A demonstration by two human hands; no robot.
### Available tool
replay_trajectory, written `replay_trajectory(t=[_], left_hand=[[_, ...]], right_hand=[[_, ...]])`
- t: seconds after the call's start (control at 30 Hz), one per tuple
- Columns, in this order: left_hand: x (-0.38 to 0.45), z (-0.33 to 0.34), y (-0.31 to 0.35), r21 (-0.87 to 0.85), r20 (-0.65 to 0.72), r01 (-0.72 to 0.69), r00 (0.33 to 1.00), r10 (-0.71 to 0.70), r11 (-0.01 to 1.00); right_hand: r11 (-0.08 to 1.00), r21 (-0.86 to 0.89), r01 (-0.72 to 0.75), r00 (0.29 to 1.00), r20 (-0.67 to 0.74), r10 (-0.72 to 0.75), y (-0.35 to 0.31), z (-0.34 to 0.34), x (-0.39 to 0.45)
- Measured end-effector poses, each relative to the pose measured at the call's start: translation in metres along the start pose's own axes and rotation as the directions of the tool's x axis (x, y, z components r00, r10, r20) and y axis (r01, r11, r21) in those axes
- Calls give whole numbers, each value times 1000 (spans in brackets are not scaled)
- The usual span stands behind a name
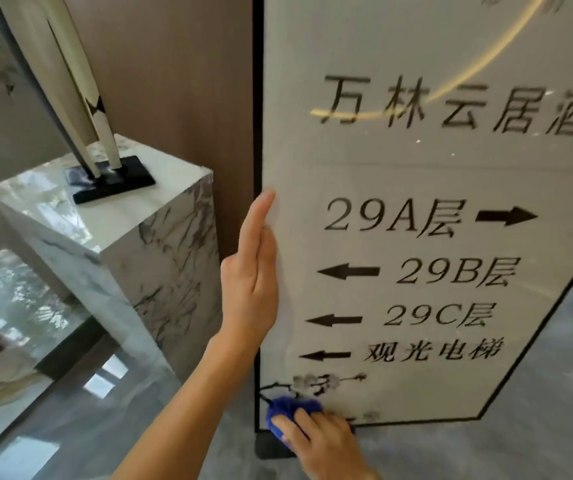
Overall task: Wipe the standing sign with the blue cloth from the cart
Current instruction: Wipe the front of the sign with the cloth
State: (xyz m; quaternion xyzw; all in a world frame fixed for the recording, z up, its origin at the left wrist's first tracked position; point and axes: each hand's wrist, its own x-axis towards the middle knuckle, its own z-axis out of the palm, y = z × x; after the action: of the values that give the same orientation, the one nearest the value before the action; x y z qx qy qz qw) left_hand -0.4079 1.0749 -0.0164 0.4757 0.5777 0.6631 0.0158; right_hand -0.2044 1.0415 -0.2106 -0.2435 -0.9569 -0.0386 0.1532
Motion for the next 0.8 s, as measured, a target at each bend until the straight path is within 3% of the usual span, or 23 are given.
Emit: replay_trajectory(t=[0.07,0.13,0.23,0.3,0.33,0.37,0.4,0.47,0.67,0.73,0.8], left_hand=[[1,0,0,0,1,-21,1000,21,1000],[0,1,1,-22,9,-19,1000,19,1000],[-1,0,2,-20,19,-8,1000,8,1000],[-2,-1,5,9,14,-9,1000,9,1000],[-2,-2,7,21,7,-10,1000,10,1000],[-3,-2,8,37,3,-15,1000,15,999],[-3,-3,9,55,4,-21,1000,20,998],[-3,-4,8,75,18,-1,1000,0,997],[-30,-18,21,246,160,141,970,-184,959],[-51,-28,29,257,185,181,955,-232,949],[-82,-38,36,359,115,219,954,-276,907]], right_hand=[[999,0,45,999,7,-45,-13,20,-16],[997,68,38,994,100,-44,-24,26,-32],[991,113,-72,952,303,35,-32,19,-46],[959,150,-242,941,276,194,-44,5,-36],[908,177,-379,903,287,321,-50,-5,-31],[786,275,-554,829,272,489,-58,-14,-26],[598,405,-692,709,222,669,-64,-20,-23],[234,632,-739,512,300,805,-63,-39,-23],[-143,762,-632,434,501,749,-35,-126,-24],[-185,787,-589,452,510,732,-30,-149,-21],[-203,813,-546,462,494,737,-28,-171,-17]])
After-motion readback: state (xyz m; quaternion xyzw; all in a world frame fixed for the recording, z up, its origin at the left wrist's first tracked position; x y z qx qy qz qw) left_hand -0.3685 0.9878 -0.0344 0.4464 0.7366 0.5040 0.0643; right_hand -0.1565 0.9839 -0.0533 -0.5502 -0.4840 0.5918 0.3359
